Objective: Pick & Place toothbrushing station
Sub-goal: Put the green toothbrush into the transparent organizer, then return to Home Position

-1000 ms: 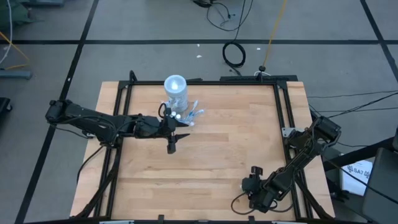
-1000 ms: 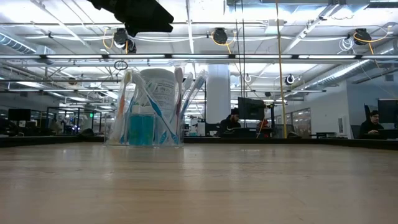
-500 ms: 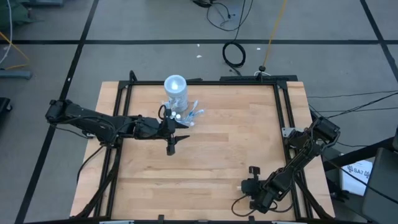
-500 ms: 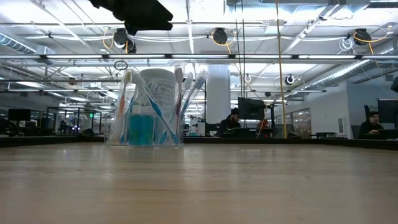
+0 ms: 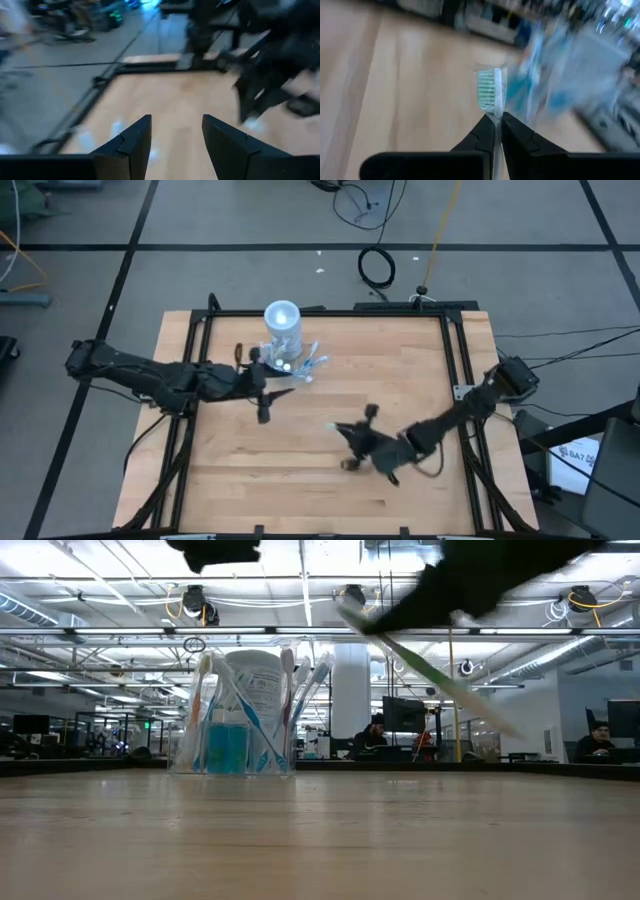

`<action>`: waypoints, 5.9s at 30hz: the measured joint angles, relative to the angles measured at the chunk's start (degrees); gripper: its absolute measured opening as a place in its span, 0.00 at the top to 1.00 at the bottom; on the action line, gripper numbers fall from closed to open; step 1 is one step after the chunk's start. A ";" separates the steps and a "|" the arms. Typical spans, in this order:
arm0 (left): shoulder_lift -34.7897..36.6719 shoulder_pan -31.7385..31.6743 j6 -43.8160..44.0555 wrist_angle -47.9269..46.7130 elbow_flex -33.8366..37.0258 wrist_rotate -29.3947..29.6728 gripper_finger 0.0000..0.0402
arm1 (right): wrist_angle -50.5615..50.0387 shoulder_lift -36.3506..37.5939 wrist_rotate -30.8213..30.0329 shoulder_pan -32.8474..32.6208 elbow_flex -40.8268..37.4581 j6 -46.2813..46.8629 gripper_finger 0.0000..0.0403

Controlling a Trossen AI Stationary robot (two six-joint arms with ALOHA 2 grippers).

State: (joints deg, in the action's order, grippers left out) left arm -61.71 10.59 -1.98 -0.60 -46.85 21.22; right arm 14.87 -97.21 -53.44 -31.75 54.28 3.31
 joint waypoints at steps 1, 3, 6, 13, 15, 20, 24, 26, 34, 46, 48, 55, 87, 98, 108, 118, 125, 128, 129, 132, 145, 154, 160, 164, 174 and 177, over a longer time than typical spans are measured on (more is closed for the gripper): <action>1.51 0.37 -1.33 -1.79 0.06 1.94 0.55 | 6.26 0.02 0.58 1.93 0.02 -5.20 0.97; 4.99 1.46 -2.79 -4.13 0.15 6.71 0.55 | 18.08 0.03 3.91 5.88 0.04 -13.40 0.96; 11.29 2.92 -2.58 -7.26 0.07 12.66 0.55 | 32.74 0.11 13.54 12.50 0.07 -19.34 0.93; 18.39 4.06 -1.96 -14.89 0.04 13.41 0.55 | 52.53 -0.92 43.94 27.66 0.20 -18.99 0.95; 18.55 4.04 -1.80 -15.77 0.04 13.40 0.55 | 57.44 -2.70 48.93 30.95 0.27 -19.09 0.97; 17.40 4.02 -2.07 -16.36 0.09 13.39 0.55 | 67.48 -7.97 50.69 36.26 1.95 -18.85 0.96; 16.29 4.02 -1.95 -16.42 0.09 13.39 0.55 | 68.30 -13.78 50.62 38.35 6.01 -18.93 0.96; 15.88 4.09 -1.92 -16.45 0.09 13.39 0.55 | 68.11 -16.00 50.22 38.67 7.67 -20.22 0.98; 15.84 4.13 -1.77 -18.72 0.09 13.38 0.55 | 65.80 -20.94 41.64 39.01 9.31 -24.98 0.95; 15.84 4.13 -0.62 -19.39 0.09 13.39 0.55 | 56.37 -20.67 38.17 39.26 9.29 -25.36 0.91; 15.84 4.13 -0.44 -19.39 0.09 13.39 0.55 | 55.15 -20.29 34.42 39.13 9.29 -25.64 0.88; 15.84 4.13 0.11 -19.39 0.09 13.39 0.55 | 49.85 -19.12 31.16 39.13 9.27 -25.13 0.78; 15.84 4.06 3.50 -18.41 0.09 13.93 0.55 | 29.27 -13.38 43.19 43.83 16.89 -11.49 0.54; 15.84 4.06 3.25 -18.46 0.09 13.93 0.55 | 25.81 -14.18 42.76 44.20 17.03 -11.03 0.73; 15.84 4.06 3.22 -19.41 0.09 13.91 0.55 | 26.06 -14.16 42.54 43.44 17.03 -10.79 0.98; 15.85 4.06 3.25 -20.83 0.09 13.91 0.55 | 21.37 -14.14 34.75 39.18 17.03 -13.10 1.00; 15.84 4.06 3.37 -20.82 0.09 13.89 0.55 | 16.79 -13.94 26.03 36.52 17.11 -16.90 1.00; 15.84 4.06 3.37 -20.81 0.09 13.89 0.55 | 16.52 -13.94 24.73 35.95 17.11 -19.02 0.99; 15.85 4.06 3.37 -20.84 0.09 13.89 0.55 | 16.49 -13.94 24.73 35.80 17.11 -19.45 0.99; 15.84 4.06 3.37 -20.82 0.09 13.89 0.55 | 15.33 -13.42 24.75 35.69 17.08 -19.50 0.96; 18.00 4.08 3.35 -22.62 0.09 14.64 0.55 | -9.57 -1.38 25.05 33.24 16.95 -13.99 0.68; 29.48 5.01 5.99 -28.38 4.29 13.30 0.55 | -36.37 16.80 24.92 27.00 13.73 -1.47 0.67; 39.02 6.68 2.71 -20.13 13.49 13.22 0.55 | -24.65 34.27 27.16 22.82 -4.19 -3.21 0.68; 44.03 7.57 -4.95 -14.47 18.88 12.50 0.55 | -14.64 47.66 35.50 22.65 -17.67 -4.21 0.68; 54.93 6.70 -18.42 3.94 35.60 -0.15 0.55 | -1.75 79.26 49.21 25.33 -42.02 -9.17 0.68; 56.66 5.55 -20.43 10.50 40.77 -0.78 0.55 | -1.29 85.67 49.23 25.99 -45.17 -10.35 0.68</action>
State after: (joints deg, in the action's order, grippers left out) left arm -5.05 16.14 -22.42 9.91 -6.08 20.45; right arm 13.58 -11.54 -4.21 -5.76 9.11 -7.04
